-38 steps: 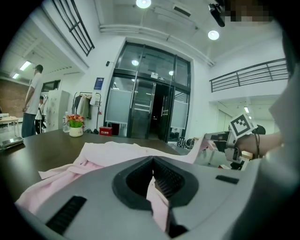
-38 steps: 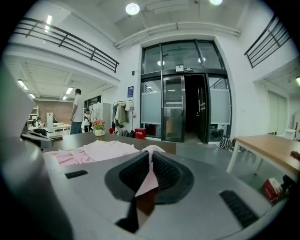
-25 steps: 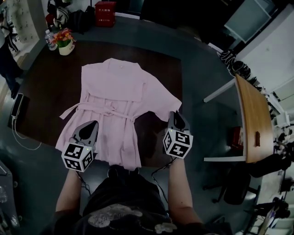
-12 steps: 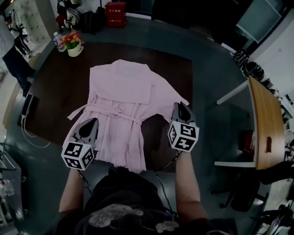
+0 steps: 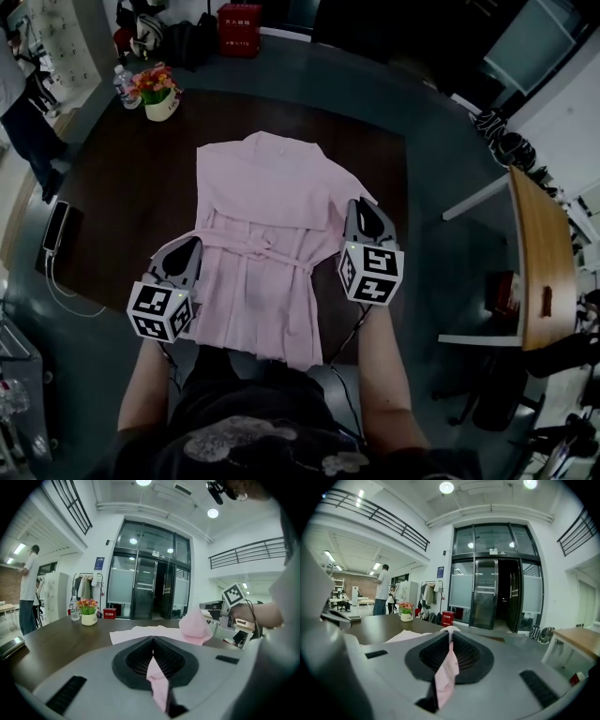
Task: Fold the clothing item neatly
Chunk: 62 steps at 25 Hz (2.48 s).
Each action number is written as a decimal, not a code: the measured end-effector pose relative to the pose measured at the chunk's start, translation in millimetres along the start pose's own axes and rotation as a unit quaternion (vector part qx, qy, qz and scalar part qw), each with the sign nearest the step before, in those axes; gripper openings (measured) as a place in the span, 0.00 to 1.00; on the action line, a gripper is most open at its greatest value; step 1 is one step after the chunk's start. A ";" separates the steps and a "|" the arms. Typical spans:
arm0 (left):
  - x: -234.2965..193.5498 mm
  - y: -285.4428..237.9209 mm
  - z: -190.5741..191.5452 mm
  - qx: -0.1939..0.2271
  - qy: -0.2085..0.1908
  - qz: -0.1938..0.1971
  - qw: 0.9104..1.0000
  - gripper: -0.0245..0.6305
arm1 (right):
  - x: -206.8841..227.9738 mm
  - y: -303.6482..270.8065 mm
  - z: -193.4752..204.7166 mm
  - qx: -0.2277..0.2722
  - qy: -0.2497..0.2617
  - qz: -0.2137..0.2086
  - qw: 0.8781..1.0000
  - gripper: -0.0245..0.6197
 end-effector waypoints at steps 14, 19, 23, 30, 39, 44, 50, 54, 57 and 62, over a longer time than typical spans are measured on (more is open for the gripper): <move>-154.9 -21.6 -29.8 -0.001 -0.005 0.063 0.998 0.05 | -122.7 -68.4 -88.7 0.006 0.010 0.066 0.998 0.06; -179.5 -19.7 -19.7 -0.013 0.009 0.069 0.997 0.05 | -180.0 -94.9 -86.4 -0.013 0.051 0.041 0.998 0.06; -194.7 -17.5 -10.2 -0.023 0.018 0.067 0.997 0.05 | -227.3 -114.3 -62.1 -0.043 0.077 0.005 0.996 0.06; -212.6 -15.7 7.8 -0.044 0.023 0.066 0.997 0.05 | -288.6 -145.8 8.3 -0.136 0.148 -0.057 0.978 0.06; -216.4 -26.8 10.9 -0.051 0.015 0.078 0.996 0.05 | -302.2 -135.0 27.7 -0.149 0.121 -0.133 0.972 0.22; -216.4 -33.1 5.9 -0.050 0.006 0.092 0.995 0.05 | -274.7 -148.3 12.4 -0.131 0.028 -0.103 0.986 0.22; -229.2 -34.6 5.9 -0.049 0.015 0.095 0.994 0.05 | -237.8 -197.0 18.2 -0.228 0.008 -0.057 0.972 0.03; -236.0 -40.3 10.1 -0.055 0.015 0.098 0.994 0.05 | -249.7 -218.0 31.8 -0.280 0.045 -0.084 0.955 0.03; -235.8 -44.6 12.3 -0.057 0.013 0.103 0.993 0.05 | -265.3 -219.3 21.9 -0.247 0.038 -0.119 0.961 0.03; -231.7 -41.2 20.7 -0.058 0.020 0.102 0.993 0.05 | -302.7 -214.5 -2.1 -0.184 0.049 -0.194 0.962 0.03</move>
Point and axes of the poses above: the fingertips, and each gripper's own axes: y backward along the fingers, x to its right, z out of its underside, the point moved 7 cm from there along y, backward along the fingers, and after that the axes turned 13 degrees about -x, right-handed, at the moved point
